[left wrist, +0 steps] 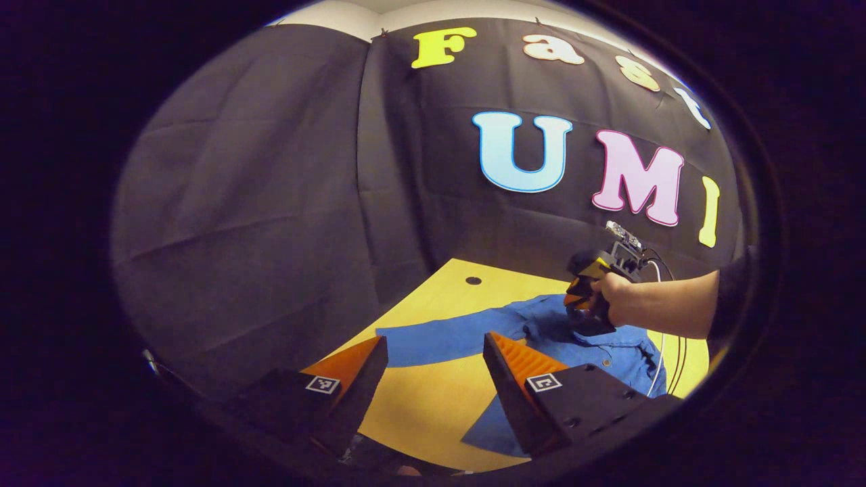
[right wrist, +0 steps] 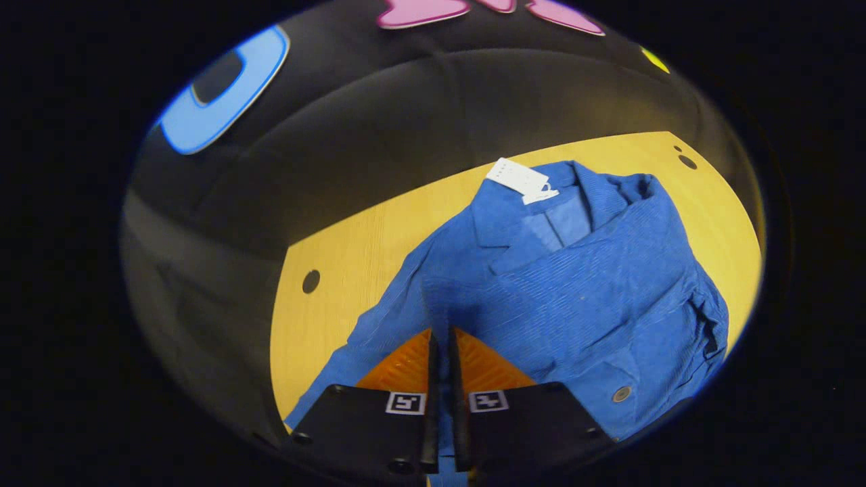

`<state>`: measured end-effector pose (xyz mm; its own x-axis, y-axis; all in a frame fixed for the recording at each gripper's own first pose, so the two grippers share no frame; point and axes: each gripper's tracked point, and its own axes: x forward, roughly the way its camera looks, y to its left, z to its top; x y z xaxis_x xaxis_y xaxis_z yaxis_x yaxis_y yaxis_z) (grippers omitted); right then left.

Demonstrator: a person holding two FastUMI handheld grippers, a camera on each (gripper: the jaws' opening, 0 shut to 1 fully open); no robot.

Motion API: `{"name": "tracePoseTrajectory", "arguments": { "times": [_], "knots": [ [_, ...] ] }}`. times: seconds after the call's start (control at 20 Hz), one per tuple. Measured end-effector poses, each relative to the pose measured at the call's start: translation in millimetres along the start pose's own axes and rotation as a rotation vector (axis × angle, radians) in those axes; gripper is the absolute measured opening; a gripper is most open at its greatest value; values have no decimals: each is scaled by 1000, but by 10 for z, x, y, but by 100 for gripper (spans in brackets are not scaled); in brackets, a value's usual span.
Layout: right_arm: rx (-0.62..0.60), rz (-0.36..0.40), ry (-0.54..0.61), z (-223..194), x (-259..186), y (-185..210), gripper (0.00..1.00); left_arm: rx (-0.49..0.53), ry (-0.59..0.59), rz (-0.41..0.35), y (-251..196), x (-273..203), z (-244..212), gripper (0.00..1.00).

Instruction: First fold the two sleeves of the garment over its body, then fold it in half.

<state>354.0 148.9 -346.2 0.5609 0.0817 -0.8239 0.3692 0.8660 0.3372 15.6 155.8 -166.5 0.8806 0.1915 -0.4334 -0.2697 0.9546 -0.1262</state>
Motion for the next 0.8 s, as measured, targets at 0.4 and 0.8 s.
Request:
{"name": "tracePoseTrajectory", "arguments": {
  "times": [0.4, 0.8],
  "knots": [
    [-169, 68, -122, 36, -317, 87, 99, 53, 54, -32, 353, 542, -136, 82],
    [-217, 28, -467, 765, -1341, -970, 98, -47, 479, -17, 629, 2180, -782, 84]
  ]
}}
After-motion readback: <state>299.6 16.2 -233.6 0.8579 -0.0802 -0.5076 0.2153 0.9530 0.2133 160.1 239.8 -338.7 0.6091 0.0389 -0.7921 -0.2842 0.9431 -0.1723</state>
